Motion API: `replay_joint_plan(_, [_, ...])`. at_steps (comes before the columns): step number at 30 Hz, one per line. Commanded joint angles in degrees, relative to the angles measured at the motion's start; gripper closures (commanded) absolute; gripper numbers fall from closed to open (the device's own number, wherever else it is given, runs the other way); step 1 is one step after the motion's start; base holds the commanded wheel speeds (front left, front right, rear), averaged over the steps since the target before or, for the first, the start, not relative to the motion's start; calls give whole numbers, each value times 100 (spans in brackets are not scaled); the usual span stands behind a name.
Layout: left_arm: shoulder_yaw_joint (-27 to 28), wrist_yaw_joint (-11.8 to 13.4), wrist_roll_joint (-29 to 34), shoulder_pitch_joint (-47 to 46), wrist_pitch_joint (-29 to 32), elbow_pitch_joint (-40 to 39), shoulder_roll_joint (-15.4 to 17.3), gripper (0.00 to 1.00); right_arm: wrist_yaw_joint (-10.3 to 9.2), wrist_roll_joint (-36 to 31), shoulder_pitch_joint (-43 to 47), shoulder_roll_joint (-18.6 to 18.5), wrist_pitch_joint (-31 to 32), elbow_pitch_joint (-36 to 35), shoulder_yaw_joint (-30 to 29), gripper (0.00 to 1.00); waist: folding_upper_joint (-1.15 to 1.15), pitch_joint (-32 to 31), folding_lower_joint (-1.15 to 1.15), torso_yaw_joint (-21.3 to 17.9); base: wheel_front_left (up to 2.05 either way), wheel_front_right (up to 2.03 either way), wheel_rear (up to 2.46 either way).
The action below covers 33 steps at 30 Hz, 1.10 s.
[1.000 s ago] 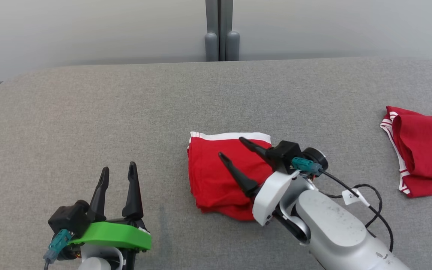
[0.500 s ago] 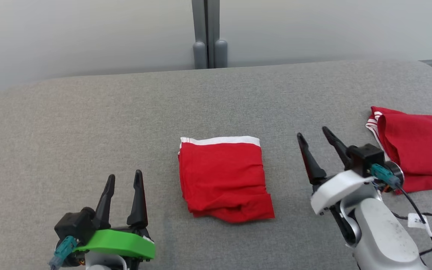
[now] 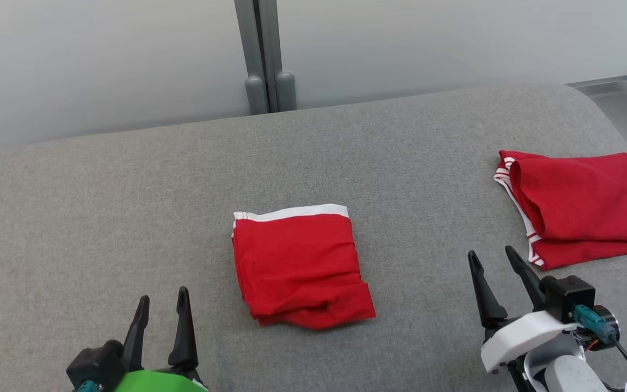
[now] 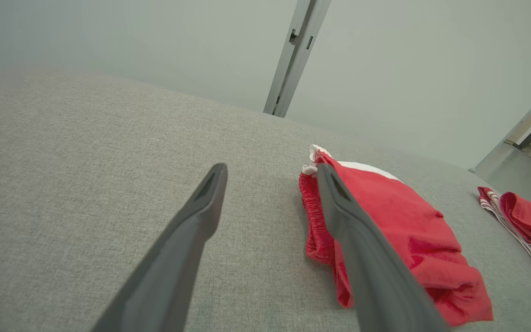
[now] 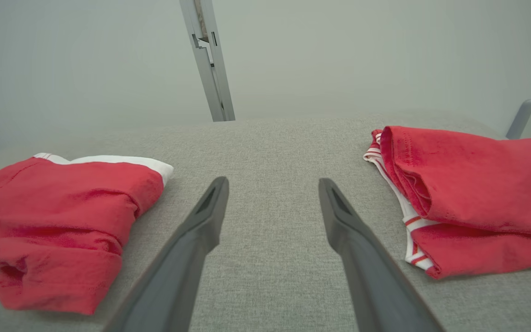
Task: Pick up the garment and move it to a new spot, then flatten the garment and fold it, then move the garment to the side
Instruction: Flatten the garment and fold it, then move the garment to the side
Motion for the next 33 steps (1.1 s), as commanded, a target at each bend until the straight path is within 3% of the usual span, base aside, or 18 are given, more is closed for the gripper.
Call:
replay_joint_plan(1, [50,16,19,139,1,-29,16,0,-8,34,96,-16,-23,-45,21,0,0,-22,0,-12,0,0,0])
replay_joint_plan(33, [3,90,102,213,1,-68,15,0,-8,-102,-33,-17,-25,148,179,0,0,-95,0,121,0,0,0])
